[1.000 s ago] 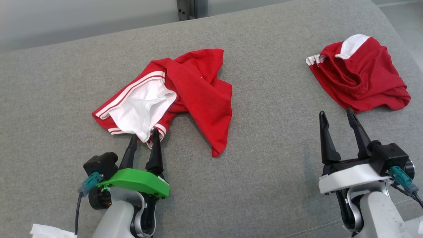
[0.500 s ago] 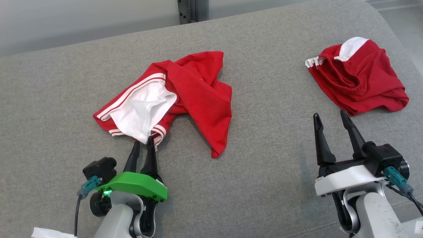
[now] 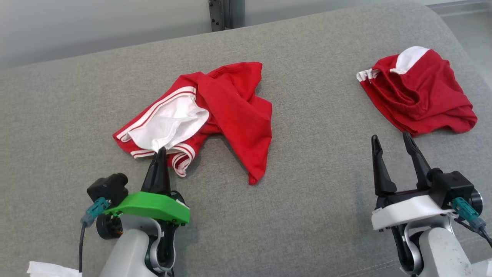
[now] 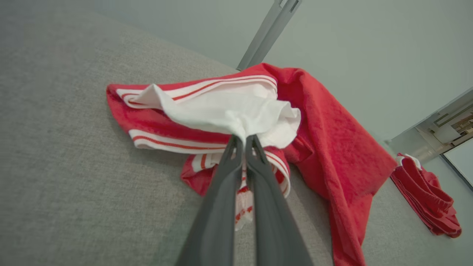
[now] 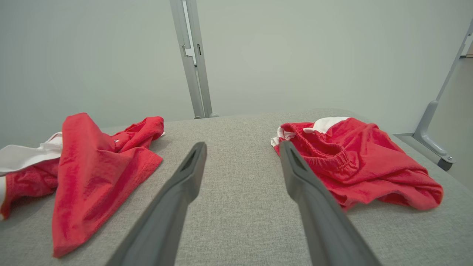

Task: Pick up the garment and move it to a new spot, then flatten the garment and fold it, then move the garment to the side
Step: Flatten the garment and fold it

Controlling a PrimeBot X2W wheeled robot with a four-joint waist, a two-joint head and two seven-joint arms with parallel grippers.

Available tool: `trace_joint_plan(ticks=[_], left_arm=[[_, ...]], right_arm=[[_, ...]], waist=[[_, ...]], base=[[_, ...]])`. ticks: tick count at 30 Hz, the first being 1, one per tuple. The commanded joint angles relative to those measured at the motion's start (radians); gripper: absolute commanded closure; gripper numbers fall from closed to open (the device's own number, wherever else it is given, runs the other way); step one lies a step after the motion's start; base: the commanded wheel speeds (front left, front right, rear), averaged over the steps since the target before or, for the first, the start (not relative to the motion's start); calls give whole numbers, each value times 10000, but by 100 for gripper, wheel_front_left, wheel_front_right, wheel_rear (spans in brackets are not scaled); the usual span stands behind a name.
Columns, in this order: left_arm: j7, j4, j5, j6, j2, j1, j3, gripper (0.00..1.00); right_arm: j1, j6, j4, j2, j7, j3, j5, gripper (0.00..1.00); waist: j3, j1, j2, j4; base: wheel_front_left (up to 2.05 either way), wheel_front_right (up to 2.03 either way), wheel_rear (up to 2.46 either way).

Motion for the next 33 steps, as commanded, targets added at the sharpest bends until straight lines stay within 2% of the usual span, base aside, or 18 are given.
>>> trace_joint_plan(ticks=[1, 8, 15, 21, 29, 30, 31, 32, 33], left_arm=[[-22, -257, 184, -24, 57, 245, 92, 100], [-23, -2370, 755, 112, 276, 1347, 624, 100], [139, -3643, 706, 717, 897, 2744, 1254, 100], [203, -3076, 449, 1021, 1050, 3530, 1660, 100], [50, -1618, 400, 766, 815, 3073, 1787, 100], [53, -1496, 441, 755, 796, 2976, 1787, 92], [44, -1380, 505, 705, 795, 2882, 1798, 55], [21, -1301, 571, 679, 783, 2790, 1822, 0], [-1, -1263, 592, 674, 753, 2709, 1860, 0]], right_arm=[[83, -3, 18, -13, -30, -20, 2, 0], [240, -3, 92, -13, -30, -40, -1, 0], [362, -3, 195, -16, -30, -66, -73, 0], [267, -3, 314, -17, -30, 9, -121, 0], [311, -3, 633, -17, -30, 53, -244, 0], [307, -3, 699, -17, -30, 90, -257, 0], [297, -3, 778, -14, -30, 161, -266, 0], [271, -3, 825, -14, -30, 228, -257, 0], [260, -3, 899, -14, -30, 323, -231, 0]], waist=[[-125, 0, -1, 265], [-441, 0, -1, 1093], [-606, 0, -1, 1569], [-526, 0, -1, 1499], [-457, 0, -1, 1410], [-463, 0, -1, 1405], [-473, 0, -1, 1403], [-485, 0, -1, 1403], [-502, 0, -1, 1409]], base=[[0, 0, 0], [0, 0, 0], [0, 0, 0], [0, 0, 0], [0, 0, 0], [0, 0, 0], [0, 0, 0], [0, 0, 0], [0, 0, 0]])
